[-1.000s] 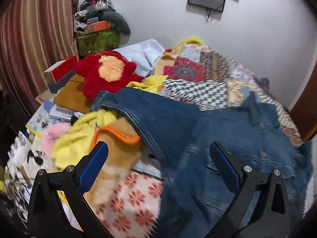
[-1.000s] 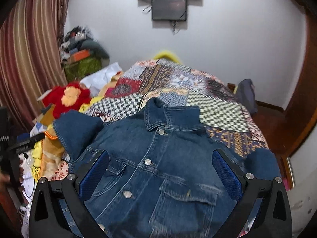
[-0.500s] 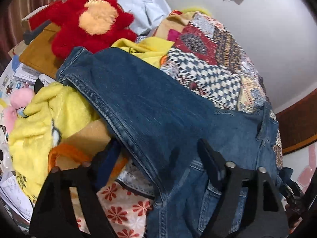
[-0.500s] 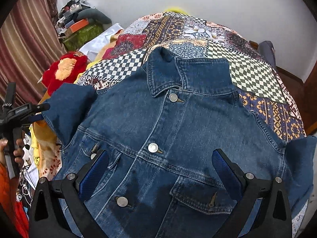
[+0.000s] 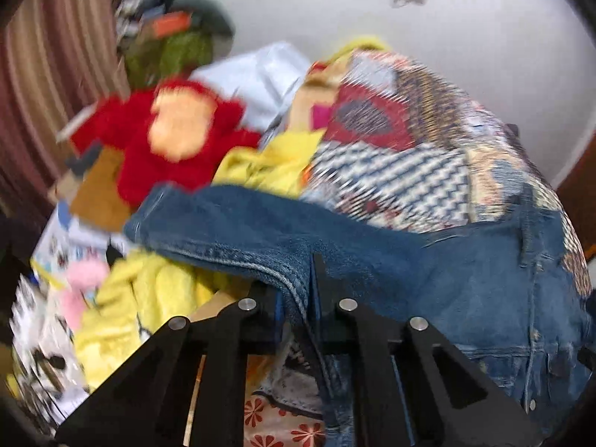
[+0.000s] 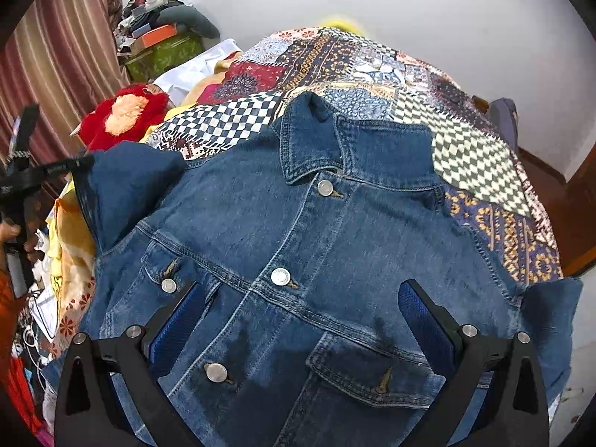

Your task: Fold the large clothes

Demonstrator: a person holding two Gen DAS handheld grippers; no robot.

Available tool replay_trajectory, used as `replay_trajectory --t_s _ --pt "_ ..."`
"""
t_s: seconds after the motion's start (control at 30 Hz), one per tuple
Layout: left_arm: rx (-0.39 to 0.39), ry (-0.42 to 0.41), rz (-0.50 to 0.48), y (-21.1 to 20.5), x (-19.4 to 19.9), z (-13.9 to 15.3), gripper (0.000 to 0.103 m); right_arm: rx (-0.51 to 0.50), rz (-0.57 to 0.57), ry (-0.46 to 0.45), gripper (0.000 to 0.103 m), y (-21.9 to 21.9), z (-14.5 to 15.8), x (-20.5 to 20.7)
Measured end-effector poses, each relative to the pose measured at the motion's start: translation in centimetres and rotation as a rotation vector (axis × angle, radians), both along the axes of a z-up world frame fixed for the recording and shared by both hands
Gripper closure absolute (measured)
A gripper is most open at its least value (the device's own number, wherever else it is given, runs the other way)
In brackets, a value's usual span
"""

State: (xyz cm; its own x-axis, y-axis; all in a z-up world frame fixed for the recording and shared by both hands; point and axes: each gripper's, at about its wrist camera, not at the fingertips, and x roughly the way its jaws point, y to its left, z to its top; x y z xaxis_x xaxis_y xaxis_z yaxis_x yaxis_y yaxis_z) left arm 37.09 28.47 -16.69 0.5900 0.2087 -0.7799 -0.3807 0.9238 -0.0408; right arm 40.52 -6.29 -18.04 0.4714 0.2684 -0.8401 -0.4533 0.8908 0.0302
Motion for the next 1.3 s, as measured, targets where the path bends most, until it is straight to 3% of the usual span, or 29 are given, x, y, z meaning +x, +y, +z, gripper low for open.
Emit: replay_trajectory --t_s 0.13,0.2,0.3,0.4,0.53,0.67,0.73,0.8,0.87,1.0,1.13,1.23,1.3 --pt "0.047 -0.066 -0.140 -5.0 0.0 3.1 0.093 -0.021 0.005 -0.032 0.000 -0.3 0.7 -0.6" --pt "0.035 -0.074 -0.212 -7.2 0.2 3.5 0.093 -0.021 0.006 -0.032 0.000 -0.6 0.9 -0.8" --pt "-0.045 -0.066 -0.354 -11.3 0.7 2.8 0.093 -0.019 0.007 -0.011 0.000 -1.0 0.8 -1.1" --pt "-0.080 0.005 -0.407 -14.4 1.6 0.3 0.093 -0.021 0.006 0.019 0.000 -1.4 0.5 -1.6" --pt "-0.118 0.099 -0.351 -15.1 1.8 -3.4 0.093 -0.028 0.010 0.016 0.000 -1.9 0.7 -2.6" --pt "-0.143 0.123 -0.305 -14.0 0.8 -3.6 0.090 -0.057 0.028 -0.030 0.000 -2.1 1.3 -3.5" --pt "-0.135 0.109 -0.281 -12.3 -0.3 -2.6 0.073 -0.077 0.038 -0.049 0.000 -1.8 1.4 -3.7" --pt "-0.131 0.064 -0.241 -10.4 -1.7 -1.3 0.029 -0.087 0.045 -0.055 0.000 -1.5 1.2 -3.8" --pt "-0.128 0.004 -0.205 -8.5 -3.1 -0.2 0.022 -0.091 0.057 -0.054 0.000 -1.1 0.9 -3.8" --pt "-0.158 -0.009 -0.101 -3.8 -3.9 0.2 0.022 -0.106 0.074 -0.055 0.000 0.0 0.4 -3.8" --pt "-0.350 0.014 -0.060 0.1 -2.7 -2.1 0.022 -0.113 0.089 -0.052 0.000 0.9 0.1 -3.5" --pt "-0.428 0.066 -0.014 1.8 -0.5 -4.6 0.023 -0.121 0.091 -0.042 0.000 1.5 -0.3 -3.2" --pt "-0.456 0.088 0.009 2.4 0.8 -5.6 0.035 -0.119 0.089 -0.029 0.000 1.8 -0.6 -2.9"
